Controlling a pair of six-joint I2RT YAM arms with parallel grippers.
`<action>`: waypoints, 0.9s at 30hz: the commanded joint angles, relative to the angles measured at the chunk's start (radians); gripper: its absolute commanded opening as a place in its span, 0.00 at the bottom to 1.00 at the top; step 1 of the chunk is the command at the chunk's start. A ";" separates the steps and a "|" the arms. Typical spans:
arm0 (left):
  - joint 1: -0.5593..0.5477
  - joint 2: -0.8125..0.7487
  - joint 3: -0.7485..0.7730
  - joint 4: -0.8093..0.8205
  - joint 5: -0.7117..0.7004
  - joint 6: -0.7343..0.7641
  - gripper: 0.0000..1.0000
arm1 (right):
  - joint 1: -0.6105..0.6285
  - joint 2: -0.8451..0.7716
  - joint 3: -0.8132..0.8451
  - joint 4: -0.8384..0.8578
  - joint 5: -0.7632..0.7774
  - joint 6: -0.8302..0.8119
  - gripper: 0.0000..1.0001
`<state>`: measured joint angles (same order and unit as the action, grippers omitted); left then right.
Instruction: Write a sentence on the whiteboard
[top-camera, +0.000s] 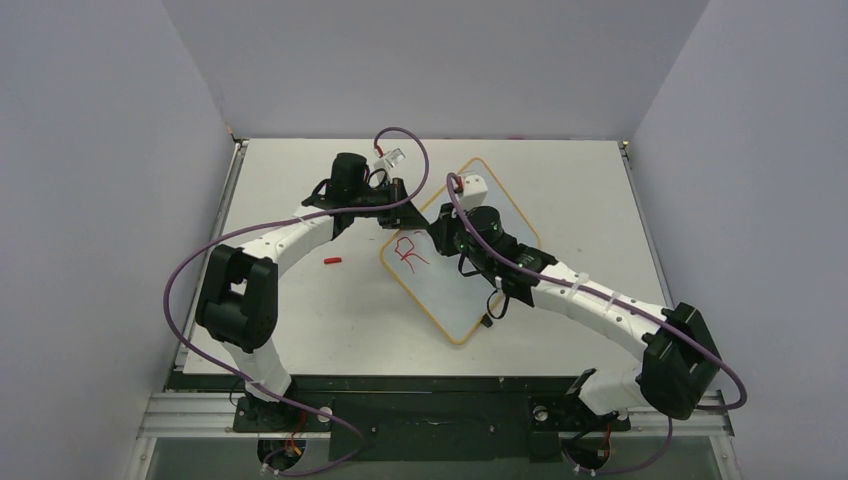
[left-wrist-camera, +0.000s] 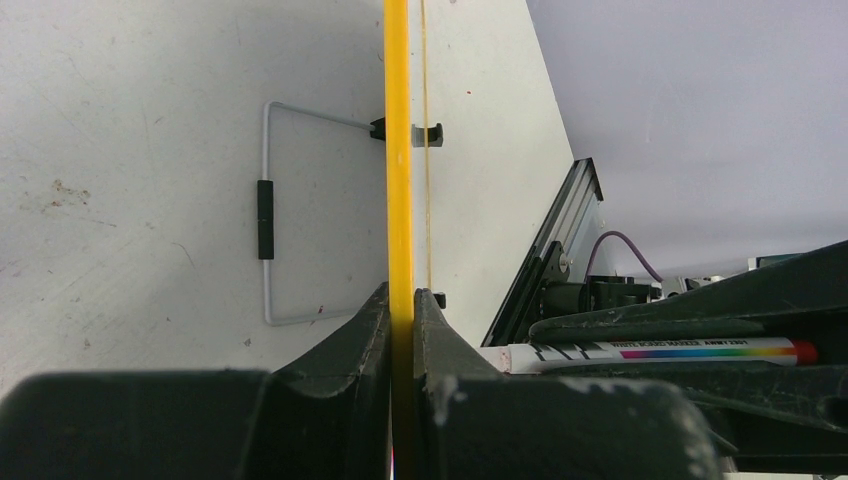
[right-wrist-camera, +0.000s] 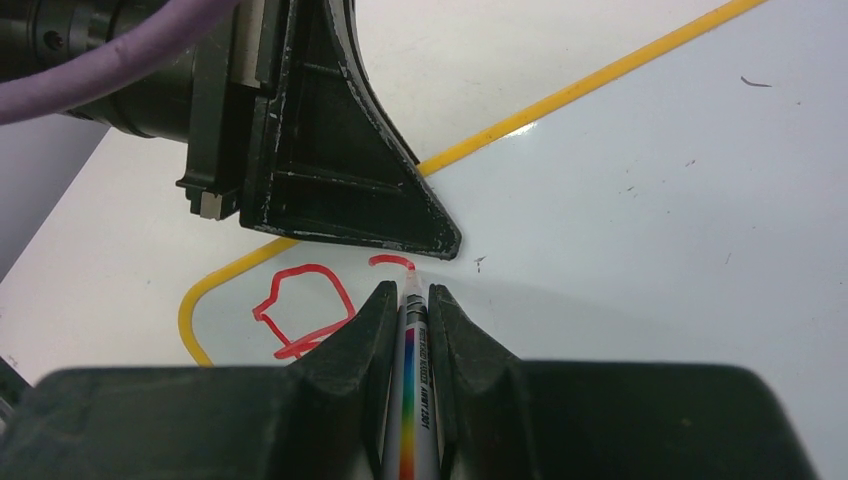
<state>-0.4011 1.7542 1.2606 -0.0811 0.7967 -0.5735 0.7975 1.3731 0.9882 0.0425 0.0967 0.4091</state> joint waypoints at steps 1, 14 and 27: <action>-0.018 -0.049 0.017 0.058 0.058 0.016 0.00 | -0.002 -0.080 -0.005 0.021 -0.015 0.009 0.00; -0.019 -0.055 0.017 0.056 0.057 0.017 0.00 | 0.006 -0.094 -0.016 0.008 -0.025 0.018 0.00; -0.019 -0.058 0.014 0.057 0.057 0.017 0.00 | 0.005 -0.052 -0.031 0.024 -0.026 0.031 0.00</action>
<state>-0.4034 1.7508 1.2606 -0.0788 0.7967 -0.5732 0.7990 1.3201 0.9634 0.0280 0.0776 0.4316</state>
